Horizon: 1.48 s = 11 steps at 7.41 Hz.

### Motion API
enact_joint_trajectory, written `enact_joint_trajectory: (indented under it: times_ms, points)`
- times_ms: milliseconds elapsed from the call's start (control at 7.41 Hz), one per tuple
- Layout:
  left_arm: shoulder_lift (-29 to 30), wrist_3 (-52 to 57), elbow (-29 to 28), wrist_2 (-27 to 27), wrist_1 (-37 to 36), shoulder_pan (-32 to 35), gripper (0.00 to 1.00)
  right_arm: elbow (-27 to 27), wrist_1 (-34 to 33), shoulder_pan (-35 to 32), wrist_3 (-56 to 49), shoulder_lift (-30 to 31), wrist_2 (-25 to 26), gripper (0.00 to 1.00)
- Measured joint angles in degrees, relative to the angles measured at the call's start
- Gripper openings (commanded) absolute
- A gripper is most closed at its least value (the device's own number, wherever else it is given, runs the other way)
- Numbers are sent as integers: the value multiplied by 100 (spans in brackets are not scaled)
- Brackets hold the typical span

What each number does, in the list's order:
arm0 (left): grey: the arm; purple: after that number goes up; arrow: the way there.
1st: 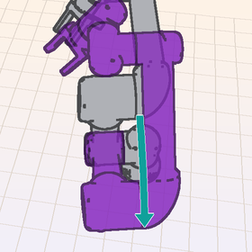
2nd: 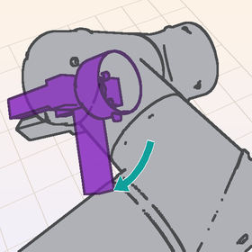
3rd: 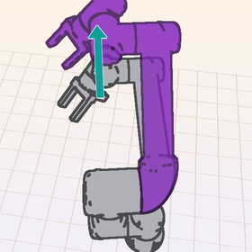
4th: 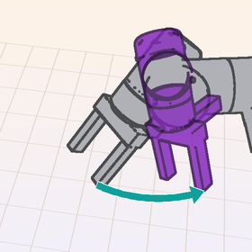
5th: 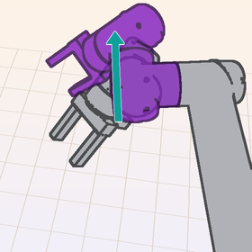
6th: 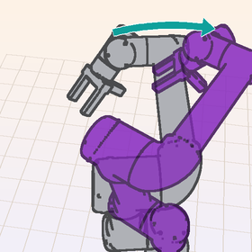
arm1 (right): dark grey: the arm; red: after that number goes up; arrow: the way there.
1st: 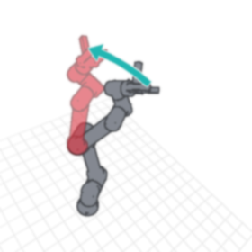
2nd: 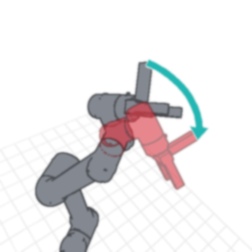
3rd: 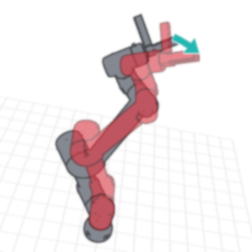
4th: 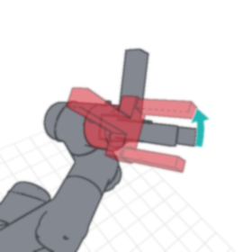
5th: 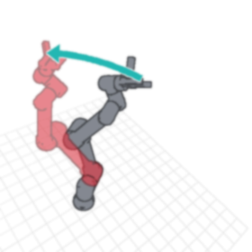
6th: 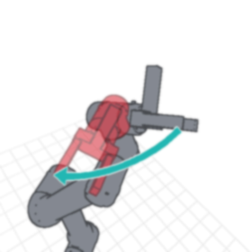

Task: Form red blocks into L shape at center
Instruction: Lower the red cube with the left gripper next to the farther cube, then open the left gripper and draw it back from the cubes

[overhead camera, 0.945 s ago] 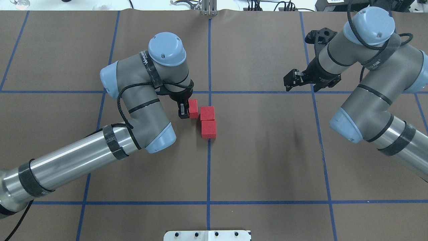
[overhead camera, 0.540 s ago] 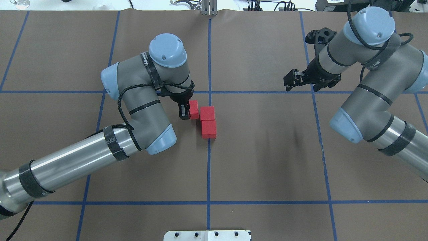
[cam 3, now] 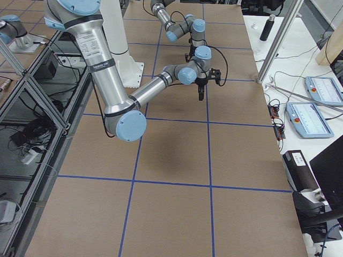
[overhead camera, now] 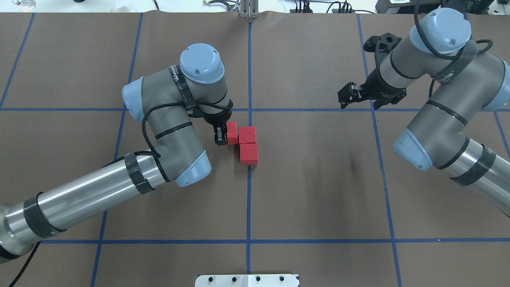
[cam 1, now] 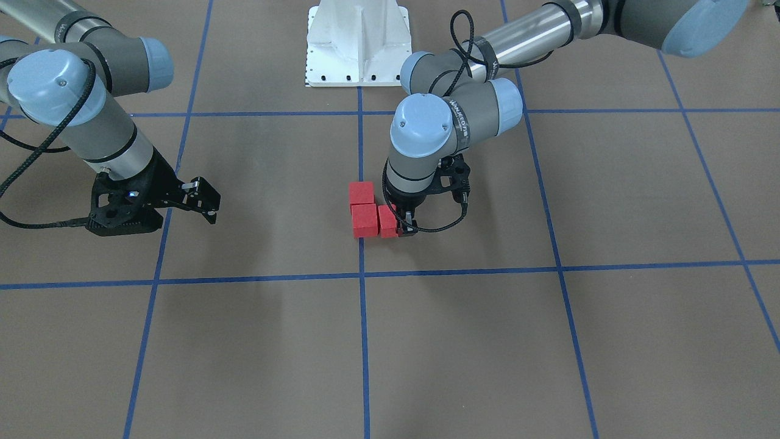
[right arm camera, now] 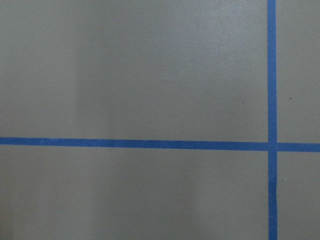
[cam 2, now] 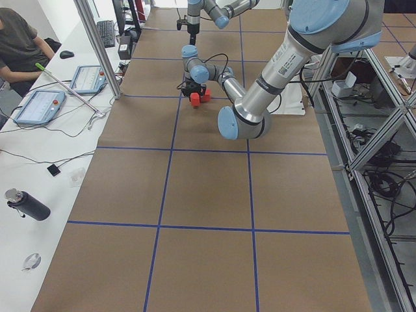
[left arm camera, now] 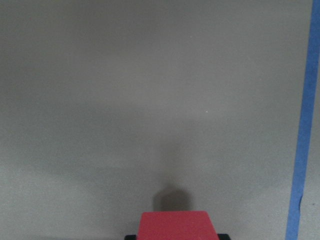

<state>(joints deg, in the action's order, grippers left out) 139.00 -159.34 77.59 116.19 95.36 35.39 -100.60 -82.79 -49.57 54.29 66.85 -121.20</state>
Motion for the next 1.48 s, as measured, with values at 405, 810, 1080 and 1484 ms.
enact_joint_trajectory:
  times_ms: [405, 810, 1080, 1484]
  points:
    - [-4, 0, 2, 0, -8, -31, 0, -16, -2, 0, 3, 3, 4, 100]
    - [1, -2, 7, -2, -4, -46, 100, -34, -5, 0, 3, 1, 4, 100]
    - [-3, 6, 10, -8, 0, -62, 100, -34, -3, 0, 3, 2, 6, 100]
    - [-81, 56, 159, 16, -4, -64, 100, -27, -6, 0, -2, 9, 6, 100]
